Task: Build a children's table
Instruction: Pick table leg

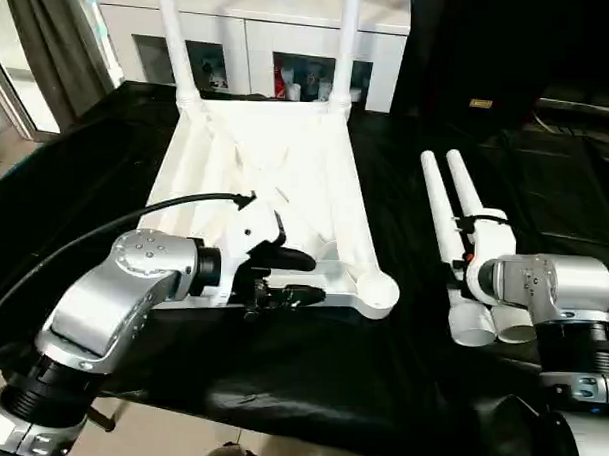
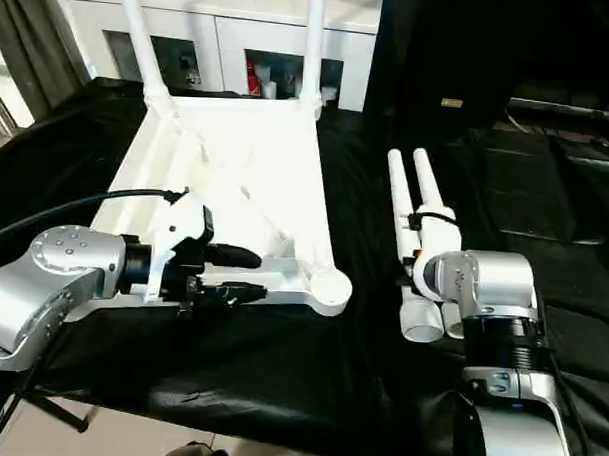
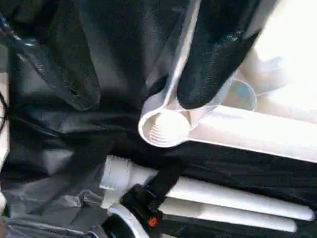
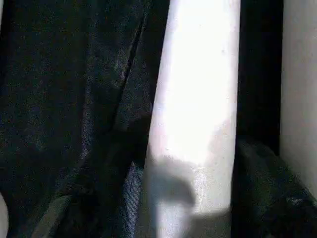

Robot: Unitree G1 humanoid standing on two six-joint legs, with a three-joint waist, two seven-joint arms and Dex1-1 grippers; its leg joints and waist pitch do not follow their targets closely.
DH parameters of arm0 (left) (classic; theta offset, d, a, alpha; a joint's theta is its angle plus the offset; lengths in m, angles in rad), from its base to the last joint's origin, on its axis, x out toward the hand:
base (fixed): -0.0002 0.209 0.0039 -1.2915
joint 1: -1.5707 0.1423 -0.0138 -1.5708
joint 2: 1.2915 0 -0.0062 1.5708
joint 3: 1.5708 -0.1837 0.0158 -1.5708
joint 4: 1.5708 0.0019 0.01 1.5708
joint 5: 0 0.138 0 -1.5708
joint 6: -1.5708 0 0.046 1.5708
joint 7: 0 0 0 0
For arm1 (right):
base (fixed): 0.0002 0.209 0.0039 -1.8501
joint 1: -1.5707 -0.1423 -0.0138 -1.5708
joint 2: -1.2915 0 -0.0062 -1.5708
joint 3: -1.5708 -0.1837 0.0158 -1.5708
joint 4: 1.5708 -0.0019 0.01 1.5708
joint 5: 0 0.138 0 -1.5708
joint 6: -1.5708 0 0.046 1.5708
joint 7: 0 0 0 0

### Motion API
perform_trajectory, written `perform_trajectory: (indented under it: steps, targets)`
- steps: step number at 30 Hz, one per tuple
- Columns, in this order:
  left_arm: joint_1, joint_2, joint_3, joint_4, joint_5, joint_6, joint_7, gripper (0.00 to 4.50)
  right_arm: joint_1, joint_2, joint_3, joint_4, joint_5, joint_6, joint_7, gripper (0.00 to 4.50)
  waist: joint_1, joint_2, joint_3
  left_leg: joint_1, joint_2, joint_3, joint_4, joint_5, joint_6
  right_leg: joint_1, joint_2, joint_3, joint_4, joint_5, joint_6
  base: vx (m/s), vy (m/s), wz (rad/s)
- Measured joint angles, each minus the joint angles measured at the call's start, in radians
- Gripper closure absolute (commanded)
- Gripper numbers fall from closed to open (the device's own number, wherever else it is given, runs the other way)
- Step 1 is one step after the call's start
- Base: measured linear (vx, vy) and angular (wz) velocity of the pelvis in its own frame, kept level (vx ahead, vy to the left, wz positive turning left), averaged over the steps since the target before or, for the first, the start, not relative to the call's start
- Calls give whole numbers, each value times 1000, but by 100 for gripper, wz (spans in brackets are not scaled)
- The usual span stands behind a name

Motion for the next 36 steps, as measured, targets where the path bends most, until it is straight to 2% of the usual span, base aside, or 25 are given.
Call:
perform_trajectory:
  steps: [2,5,7,10,13,14,15,16,18,22,27,30,35,36]
  targets:
    - [-8,-21,2,14,12,-5,39,121,-1,8,-17,5,0,-7,-10,190,-1,0,0,0,0,0,1,0,0,0,0,0,0,0,0,0,0,0]
    - [-10,-38,3,43,52,-26,101,108,-1,18,-35,5,3,-12,-23,215,-2,1,-1,0,0,0,1,0,0,0,0,0,0,-1,2,0,0,0]
    - [-12,-70,23,74,64,-44,153,78,-1,28,-59,6,5,-17,-40,236,-1,1,-1,0,0,0,1,0,0,0,0,0,0,-1,3,0,0,0]
    - [-48,-128,67,127,97,-90,275,70,-6,52,-83,5,11,-36,-61,252,-2,1,-1,-1,0,-1,1,0,0,0,0,0,0,-1,3,0,0,0]
    - [-80,-180,102,162,110,-196,339,33,-6,86,-126,-3,42,-106,-70,262,-1,2,-1,-1,0,-1,2,0,0,0,0,0,0,0,3,0,0,0]
    - [-97,-197,109,175,109,-201,355,33,-4,99,-144,-14,53,-135,-67,262,0,1,-1,-2,0,-1,2,0,0,0,0,0,0,0,3,0,0,0]
    - [-139,-231,127,207,93,-172,377,28,-1,111,-163,-35,74,-184,-55,263,1,1,-1,-3,0,-1,2,0,0,-2,0,-1,0,0,3,0,0,0]
    - [-190,-274,167,248,40,-103,385,23,7,115,-169,-69,92,-225,-26,263,6,-1,0,-4,0,-1,2,0,0,-2,0,-1,0,1,1,0,0,0]
    - [-287,-352,260,321,-70,0,404,7,33,124,-157,-176,141,-303,73,263,12,-2,0,-5,0,0,3,0,1,-2,0,-1,0,2,1,0,0,0]
    - [-369,-422,351,406,-196,86,433,0,105,113,-101,-332,222,-400,271,264,19,-10,-3,-5,0,0,4,0,4,-2,0,-1,-1,-1,3,0,0,0]
    - [-407,-481,405,541,-252,155,451,0,159,83,-70,-433,320,-405,432,264,29,-17,1,-10,1,-1,9,-2,9,-3,0,-1,-2,-1,3,0,0,0]
    - [-445,-506,424,566,-277,173,467,0,163,81,-55,-454,330,-420,461,264,30,-19,0,-11,1,-1,11,-3,10,-3,-1,-1,-2,-1,3,0,0,0]
    - [-476,-533,455,587,-329,197,487,0,184,82,6,-470,327,-454,488,264,30,-20,1,-11,0,-1,10,-3,10,-2,-1,-1,-3,0,3,0,0,0]
    - [-476,-539,460,592,-344,208,489,18,184,82,17,-470,324,-458,488,264,31,-21,1,-11,0,-1,10,-3,10,-2,-1,-1,-3,0,3,0,0,0]
